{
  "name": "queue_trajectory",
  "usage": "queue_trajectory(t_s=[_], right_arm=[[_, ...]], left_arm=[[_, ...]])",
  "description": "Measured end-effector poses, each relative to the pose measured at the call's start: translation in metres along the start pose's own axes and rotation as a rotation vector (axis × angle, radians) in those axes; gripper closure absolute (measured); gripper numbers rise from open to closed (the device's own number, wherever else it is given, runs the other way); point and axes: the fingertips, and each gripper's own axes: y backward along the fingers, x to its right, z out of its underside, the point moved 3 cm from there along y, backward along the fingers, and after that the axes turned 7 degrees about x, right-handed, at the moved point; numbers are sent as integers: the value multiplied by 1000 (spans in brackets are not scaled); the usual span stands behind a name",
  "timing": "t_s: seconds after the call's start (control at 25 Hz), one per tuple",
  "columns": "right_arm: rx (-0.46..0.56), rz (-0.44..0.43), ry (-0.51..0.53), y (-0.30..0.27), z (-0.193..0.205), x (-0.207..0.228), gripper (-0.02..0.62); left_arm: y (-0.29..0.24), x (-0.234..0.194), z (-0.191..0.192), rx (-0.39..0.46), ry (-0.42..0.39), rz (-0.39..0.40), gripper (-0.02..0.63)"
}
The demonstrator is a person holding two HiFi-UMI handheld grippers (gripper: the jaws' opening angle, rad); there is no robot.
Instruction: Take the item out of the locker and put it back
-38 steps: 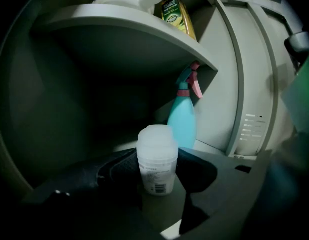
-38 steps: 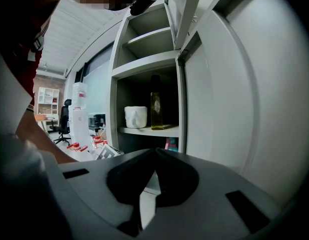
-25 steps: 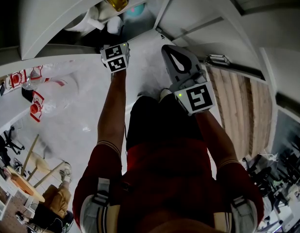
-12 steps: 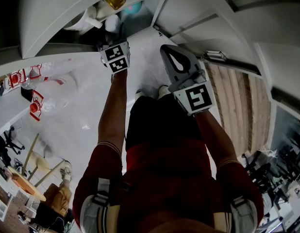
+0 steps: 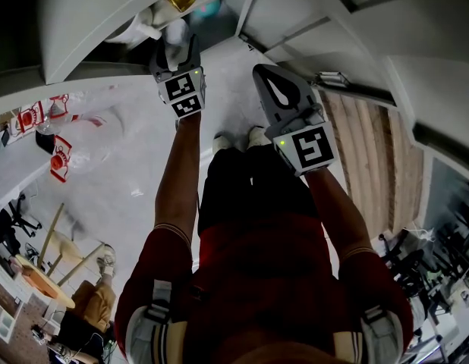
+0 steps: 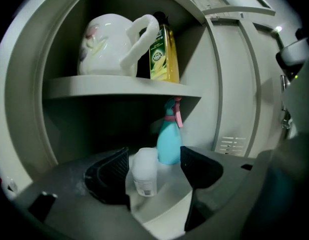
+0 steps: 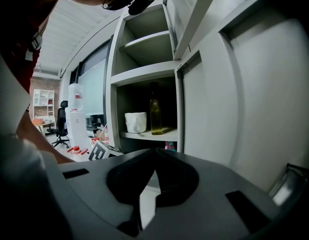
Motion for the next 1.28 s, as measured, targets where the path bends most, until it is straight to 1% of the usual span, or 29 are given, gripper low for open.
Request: queue_trajectory(t_s=[0.24,0.4,0.56,0.72,0.8,0.96,1.04,1.08,1.2,1.28], right_arm=[[-14,6,-2,6,-12,-5,598],[-9,-5,-17,8,-29,-15,598],[0,-16,-11,13,-51,-26,598],[12,-6,-24,18,-69,-34,598],[11,-5,-22,22,-74,-36,598],[15,6,-26,33,-85,-39,598],[19,-7,-13,34,-91,-42,598],[21,-9,-12,35,-94,-43,598],[26,3,-26,40,-101,-43,598],[34,-6,-14,42,-108,-44,598]], left_arm=[[26,12,-24,24,24,53,302],[47,16,-46,36,40,71,302],[70,17,-68,45,43,86,302],[90,17,-91,65,54,103,307],[100,20,-103,83,61,117,325],[124,31,-125,97,64,153,340],[133,34,-132,100,66,168,357],[137,36,-137,109,66,174,364],[149,40,-160,176,67,183,403],[158,41,-168,185,76,187,416]])
